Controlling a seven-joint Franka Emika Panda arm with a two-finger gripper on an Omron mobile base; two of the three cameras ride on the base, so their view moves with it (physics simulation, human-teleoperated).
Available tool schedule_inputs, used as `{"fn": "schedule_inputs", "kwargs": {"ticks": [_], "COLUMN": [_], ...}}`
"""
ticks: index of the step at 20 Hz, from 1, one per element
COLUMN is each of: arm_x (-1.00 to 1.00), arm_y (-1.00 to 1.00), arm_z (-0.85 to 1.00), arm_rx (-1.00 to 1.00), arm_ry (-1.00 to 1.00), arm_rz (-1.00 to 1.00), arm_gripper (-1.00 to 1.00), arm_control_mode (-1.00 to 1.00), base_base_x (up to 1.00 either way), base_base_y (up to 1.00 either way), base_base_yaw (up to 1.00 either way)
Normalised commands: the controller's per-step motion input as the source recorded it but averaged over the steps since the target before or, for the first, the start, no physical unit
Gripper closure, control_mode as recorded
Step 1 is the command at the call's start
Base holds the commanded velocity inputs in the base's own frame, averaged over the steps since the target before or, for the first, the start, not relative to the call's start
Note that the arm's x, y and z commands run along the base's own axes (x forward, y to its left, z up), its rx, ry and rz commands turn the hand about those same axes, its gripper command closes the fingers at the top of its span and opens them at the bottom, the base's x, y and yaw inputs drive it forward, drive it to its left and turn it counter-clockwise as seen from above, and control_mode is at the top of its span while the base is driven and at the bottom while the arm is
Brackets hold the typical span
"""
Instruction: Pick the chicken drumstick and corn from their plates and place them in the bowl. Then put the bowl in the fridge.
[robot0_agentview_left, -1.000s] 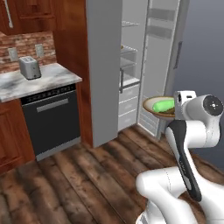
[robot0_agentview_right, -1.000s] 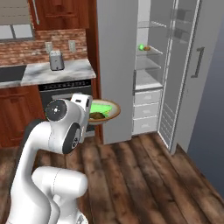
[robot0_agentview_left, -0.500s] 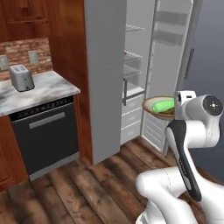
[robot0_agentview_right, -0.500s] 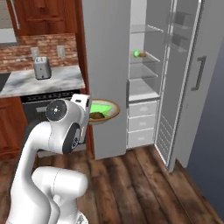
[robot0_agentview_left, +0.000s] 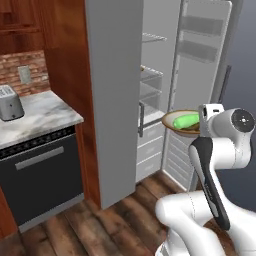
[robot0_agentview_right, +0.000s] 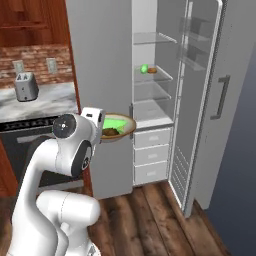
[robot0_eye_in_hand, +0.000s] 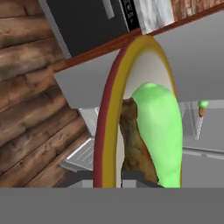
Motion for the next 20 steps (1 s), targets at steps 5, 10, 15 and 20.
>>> {"fn": "schedule_inputs", "kwargs": {"ticks": [5, 10, 15, 20], "arm_x": [0.00, 0.00, 0.00, 0.00], "arm_y": [0.00, 0.00, 0.00, 0.00], "arm_z": [0.00, 0.00, 0.00, 0.00], "arm_rx": [0.00, 0.00, 0.00, 0.00], "arm_ry": [0.00, 0.00, 0.00, 0.00], "arm_rz": [0.00, 0.00, 0.00, 0.00], "arm_gripper": [1.00, 1.00, 1.00, 1.00], "arm_control_mode": [1.00, 1.00, 1.00, 1.00], "base_base_x": [0.77, 0.60, 0.41, 0.27], "base_base_y": [-0.35, -0.45, -0.48, -0.33], "base_base_yaw": [0.05, 0.10, 0.08, 0.29]}}
